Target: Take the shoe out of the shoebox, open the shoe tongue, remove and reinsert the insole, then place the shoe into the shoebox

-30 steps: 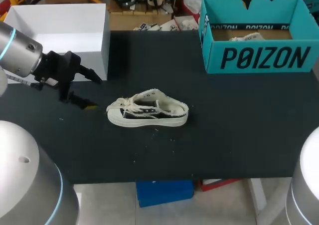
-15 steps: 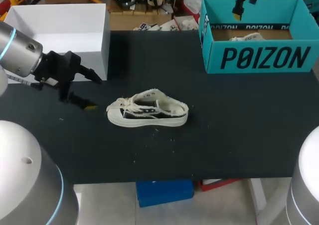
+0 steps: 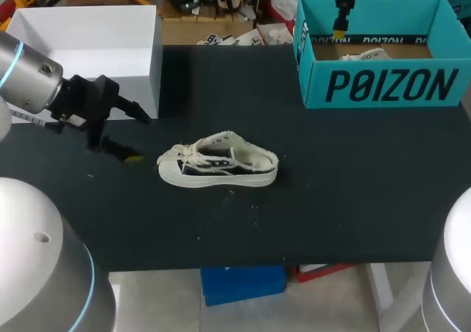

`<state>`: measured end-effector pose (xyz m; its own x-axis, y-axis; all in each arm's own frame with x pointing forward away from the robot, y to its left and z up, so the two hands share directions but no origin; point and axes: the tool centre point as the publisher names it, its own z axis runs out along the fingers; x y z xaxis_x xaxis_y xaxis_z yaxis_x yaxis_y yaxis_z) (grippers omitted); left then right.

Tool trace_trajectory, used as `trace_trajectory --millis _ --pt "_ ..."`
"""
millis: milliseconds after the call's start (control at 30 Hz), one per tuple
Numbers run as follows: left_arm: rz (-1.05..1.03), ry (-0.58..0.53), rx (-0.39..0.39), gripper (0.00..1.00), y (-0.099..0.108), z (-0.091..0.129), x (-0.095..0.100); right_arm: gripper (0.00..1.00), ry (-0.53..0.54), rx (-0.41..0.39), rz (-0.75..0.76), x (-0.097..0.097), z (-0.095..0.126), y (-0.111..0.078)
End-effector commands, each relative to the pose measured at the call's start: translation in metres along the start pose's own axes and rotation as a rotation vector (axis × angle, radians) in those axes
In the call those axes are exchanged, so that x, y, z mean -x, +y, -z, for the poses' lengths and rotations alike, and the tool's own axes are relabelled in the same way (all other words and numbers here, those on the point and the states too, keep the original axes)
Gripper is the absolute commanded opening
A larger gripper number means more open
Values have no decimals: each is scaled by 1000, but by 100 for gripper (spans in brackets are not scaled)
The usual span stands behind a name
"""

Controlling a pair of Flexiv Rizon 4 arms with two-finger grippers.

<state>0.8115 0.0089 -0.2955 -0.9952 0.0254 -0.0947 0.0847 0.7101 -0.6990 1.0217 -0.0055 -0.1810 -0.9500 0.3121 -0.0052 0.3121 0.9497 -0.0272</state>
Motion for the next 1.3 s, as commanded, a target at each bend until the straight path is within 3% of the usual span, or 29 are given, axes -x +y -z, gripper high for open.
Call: trace_trajectory --millis 33,267,433,600,1067,1300 --pt "-2 -3 0 100 1 -2 0 100 -20 3 -12 -18 3 10" --pt "-2 -3 0 100 1 -2 0 100 -129 50 30 -41 7 31" --pt "-2 -3 0 100 1 -2 0 100 -185 76 107 -59 -3 39" --pt "-2 -3 0 100 1 -2 0 100 -152 104 150 -81 -20 42" --pt "-2 -3 0 100 1 -2 0 100 -81 194 255 -146 -38 50" --pt "-2 -3 0 100 1 -2 0 100 -81 194 255 -146 -38 50"
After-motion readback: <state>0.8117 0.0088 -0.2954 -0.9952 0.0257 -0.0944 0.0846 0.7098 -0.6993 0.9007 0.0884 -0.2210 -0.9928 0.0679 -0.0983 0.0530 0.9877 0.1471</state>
